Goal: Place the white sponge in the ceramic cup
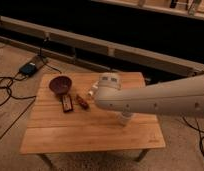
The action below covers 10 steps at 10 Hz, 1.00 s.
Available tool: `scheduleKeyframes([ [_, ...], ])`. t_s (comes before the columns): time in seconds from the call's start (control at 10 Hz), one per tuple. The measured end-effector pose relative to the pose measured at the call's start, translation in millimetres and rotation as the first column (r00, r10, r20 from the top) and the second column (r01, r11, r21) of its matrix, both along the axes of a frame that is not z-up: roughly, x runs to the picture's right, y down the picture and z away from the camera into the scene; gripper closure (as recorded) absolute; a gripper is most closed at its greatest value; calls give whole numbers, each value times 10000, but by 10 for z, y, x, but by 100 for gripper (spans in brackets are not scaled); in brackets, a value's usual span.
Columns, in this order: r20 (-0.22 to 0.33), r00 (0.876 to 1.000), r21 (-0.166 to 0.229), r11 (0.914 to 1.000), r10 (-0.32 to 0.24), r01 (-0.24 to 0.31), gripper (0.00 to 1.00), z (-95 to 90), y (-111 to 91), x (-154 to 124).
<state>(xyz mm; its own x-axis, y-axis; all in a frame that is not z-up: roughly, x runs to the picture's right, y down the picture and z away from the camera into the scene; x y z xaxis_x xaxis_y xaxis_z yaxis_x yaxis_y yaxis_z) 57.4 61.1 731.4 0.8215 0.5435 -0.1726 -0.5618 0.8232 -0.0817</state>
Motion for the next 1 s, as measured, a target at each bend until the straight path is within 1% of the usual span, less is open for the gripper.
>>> scheduleKeyframes([
  [0.2,-21,9994,-26,9994,338,-338,100,8,155,92],
  [0.3,8,9990,-8,9990,441,-441,100,17,201,118],
  [0.5,102,9974,127,9973,718,-719,100,33,282,208],
  [0.7,224,9950,317,9947,968,-975,100,45,341,300],
  [0.9,401,9924,609,9911,1163,-1186,99,52,352,380],
  [1.0,491,9911,756,9890,1239,-1273,95,62,344,408],
])
